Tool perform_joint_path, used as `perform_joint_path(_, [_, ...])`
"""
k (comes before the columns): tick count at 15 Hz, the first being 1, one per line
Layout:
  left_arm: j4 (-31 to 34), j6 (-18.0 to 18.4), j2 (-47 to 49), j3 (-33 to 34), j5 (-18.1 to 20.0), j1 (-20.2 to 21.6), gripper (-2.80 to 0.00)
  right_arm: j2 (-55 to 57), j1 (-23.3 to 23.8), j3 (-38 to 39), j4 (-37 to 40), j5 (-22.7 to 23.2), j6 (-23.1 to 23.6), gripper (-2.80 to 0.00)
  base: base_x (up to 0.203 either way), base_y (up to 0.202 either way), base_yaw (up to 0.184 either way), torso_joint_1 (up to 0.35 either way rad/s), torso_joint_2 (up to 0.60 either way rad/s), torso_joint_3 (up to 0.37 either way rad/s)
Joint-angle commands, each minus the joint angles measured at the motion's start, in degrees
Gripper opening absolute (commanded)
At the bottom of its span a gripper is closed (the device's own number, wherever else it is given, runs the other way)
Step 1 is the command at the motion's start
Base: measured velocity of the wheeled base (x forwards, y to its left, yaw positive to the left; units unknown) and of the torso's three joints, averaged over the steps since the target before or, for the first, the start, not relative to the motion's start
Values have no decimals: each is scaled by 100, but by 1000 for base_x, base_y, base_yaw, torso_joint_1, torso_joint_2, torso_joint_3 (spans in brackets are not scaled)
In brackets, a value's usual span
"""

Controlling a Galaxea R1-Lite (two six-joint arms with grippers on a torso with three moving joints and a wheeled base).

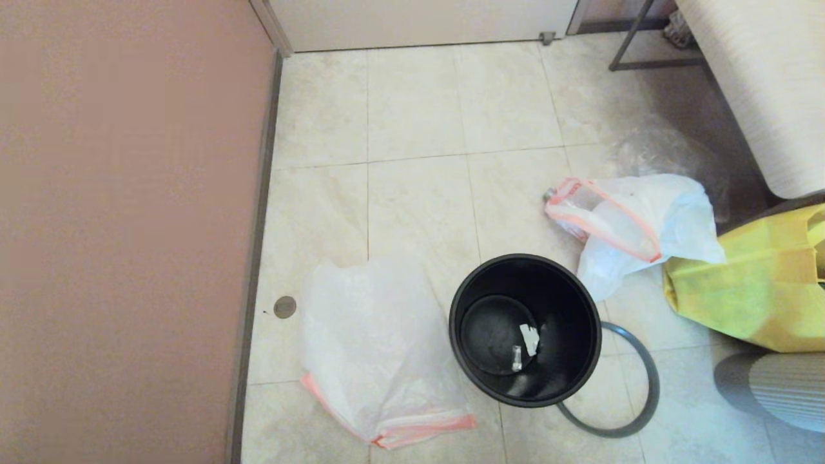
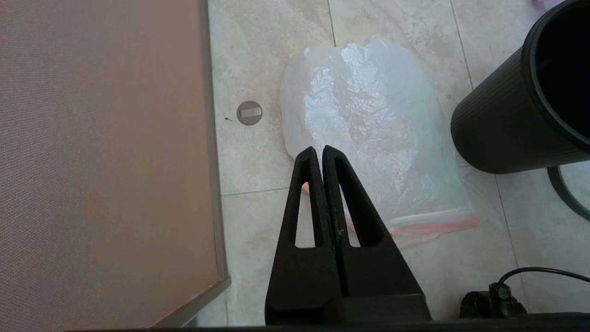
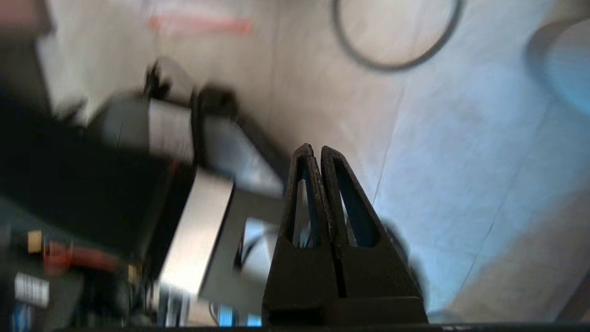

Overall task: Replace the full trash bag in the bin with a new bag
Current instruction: Pick up a new trash bag

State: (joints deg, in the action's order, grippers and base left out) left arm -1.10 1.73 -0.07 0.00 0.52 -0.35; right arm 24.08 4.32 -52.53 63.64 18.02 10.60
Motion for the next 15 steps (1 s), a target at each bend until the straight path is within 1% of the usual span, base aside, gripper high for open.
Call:
perform_joint_path(1, [-5, 3, 7, 44, 0, 0, -280, -700, -106, 143, 101, 30, 48, -280, 0, 0, 0, 0, 0, 0])
perform_joint_path(4, [-5, 3, 7, 44, 0, 0, -280, -1743, -374, 833, 47, 36, 227, -280, 0, 0, 0, 0, 0, 0])
perform_joint_path(6, [-4, 3, 7, 44, 0, -1, -280, -2297, -424, 1483, -325, -2, 261, -280, 0, 0, 0, 0, 0, 0])
perform_joint_path(7, [-5, -6, 7, 44, 0, 0, -280, -2370, -435, 1862, -747, -129, 213, -280, 0, 0, 0, 0, 0, 0])
perform_joint_path(9, [-5, 3, 7, 44, 0, 0, -280, -2396, -445, 2538, -1899, -373, 14, -280, 0, 0, 0, 0, 0, 0])
perform_joint_path(10, [-5, 3, 7, 44, 0, 0, -280, -2400, -446, 3066, -2660, -457, -45, -280, 0, 0, 0, 0, 0, 0])
perform_joint_path(11, [-5, 3, 7, 44, 0, 0, -280, -2403, -447, 3746, -3813, -639, -107, -280, 0, 0, 0, 0, 0, 0])
perform_joint_path(12, [-5, 3, 7, 44, 0, 0, -280, -2404, -448, 4220, -4612, -792, -143, -280, 0, 0, 0, 0, 0, 0])
perform_joint_path(13, [-5, 3, 7, 44, 0, 0, -280, -2406, -451, 4686, -5601, -1016, -194, -280, 0, 0, 0, 0, 0, 0])
perform_joint_path(14, [-5, 3, 7, 44, 0, 0, -280, -2407, -454, 5012, -6214, -1398, -275, -280, 0, 0, 0, 0, 0, 0])
perform_joint_path(15, [-5, 3, 7, 44, 0, 0, -280, -2408, -456, 5191, -6367, -1601, -338, -280, 0, 0, 0, 0, 0, 0])
